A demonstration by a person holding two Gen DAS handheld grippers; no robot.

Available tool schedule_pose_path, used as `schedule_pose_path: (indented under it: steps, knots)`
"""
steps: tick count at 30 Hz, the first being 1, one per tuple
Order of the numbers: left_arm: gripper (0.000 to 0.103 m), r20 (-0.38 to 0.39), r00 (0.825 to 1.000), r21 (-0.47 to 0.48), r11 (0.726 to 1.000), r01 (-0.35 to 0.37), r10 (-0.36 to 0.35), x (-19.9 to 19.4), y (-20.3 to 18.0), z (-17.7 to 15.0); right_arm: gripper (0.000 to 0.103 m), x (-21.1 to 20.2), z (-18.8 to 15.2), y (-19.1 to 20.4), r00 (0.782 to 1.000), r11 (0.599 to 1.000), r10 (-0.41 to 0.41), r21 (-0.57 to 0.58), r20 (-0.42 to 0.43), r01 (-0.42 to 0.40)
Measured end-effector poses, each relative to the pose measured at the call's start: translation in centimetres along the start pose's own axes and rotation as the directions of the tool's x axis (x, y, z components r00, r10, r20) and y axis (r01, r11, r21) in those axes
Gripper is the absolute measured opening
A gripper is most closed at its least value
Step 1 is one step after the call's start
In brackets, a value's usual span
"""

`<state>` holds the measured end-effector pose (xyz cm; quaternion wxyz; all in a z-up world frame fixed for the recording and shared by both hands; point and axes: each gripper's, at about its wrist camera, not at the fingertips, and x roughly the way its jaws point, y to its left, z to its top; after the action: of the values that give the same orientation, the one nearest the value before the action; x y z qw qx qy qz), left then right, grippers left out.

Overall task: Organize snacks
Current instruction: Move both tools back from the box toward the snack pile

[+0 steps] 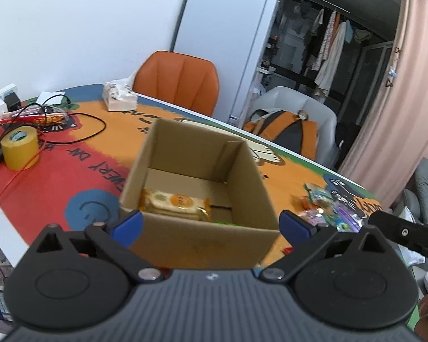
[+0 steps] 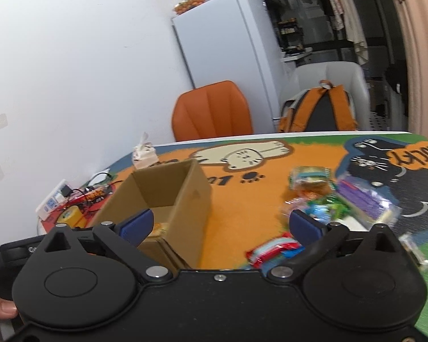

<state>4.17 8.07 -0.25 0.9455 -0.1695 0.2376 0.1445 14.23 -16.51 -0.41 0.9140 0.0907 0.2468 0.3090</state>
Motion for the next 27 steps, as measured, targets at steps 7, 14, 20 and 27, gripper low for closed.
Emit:
schedule_pose_path:
  steps: [7, 14, 20, 27]
  knots:
    - [0.101, -0.003, 0.998, 0.053, 0.997, 0.061, -0.06, -0.8, -3.3, -0.9, 0.103, -2.8, 0.0, -2.8, 0.998, 0.998, -0.054, 0.029, 0.015, 0.054]
    - [0.101, -0.03, 0.995, 0.078, 0.992, 0.096, -0.094, -0.9, -5.0, -1.9, 0.103, -5.1, 0.0, -5.1, 0.995, 0.995, -0.089, 0.049, 0.038, 0.087]
    - [0.101, -0.04, 0.991, 0.102, 0.986, 0.132, -0.128, -0.8, -6.3, -2.6, 0.103, -6.0, -0.5, -6.9, 0.992, 0.99, -0.122, 0.075, 0.043, 0.119]
    - [0.101, -0.046, 0.984, 0.109, 0.978, 0.177, -0.173, 0.0, -7.9, -3.4, 0.103, -6.4, -1.4, -8.5, 0.989, 0.986, -0.146, 0.082, 0.034, 0.143]
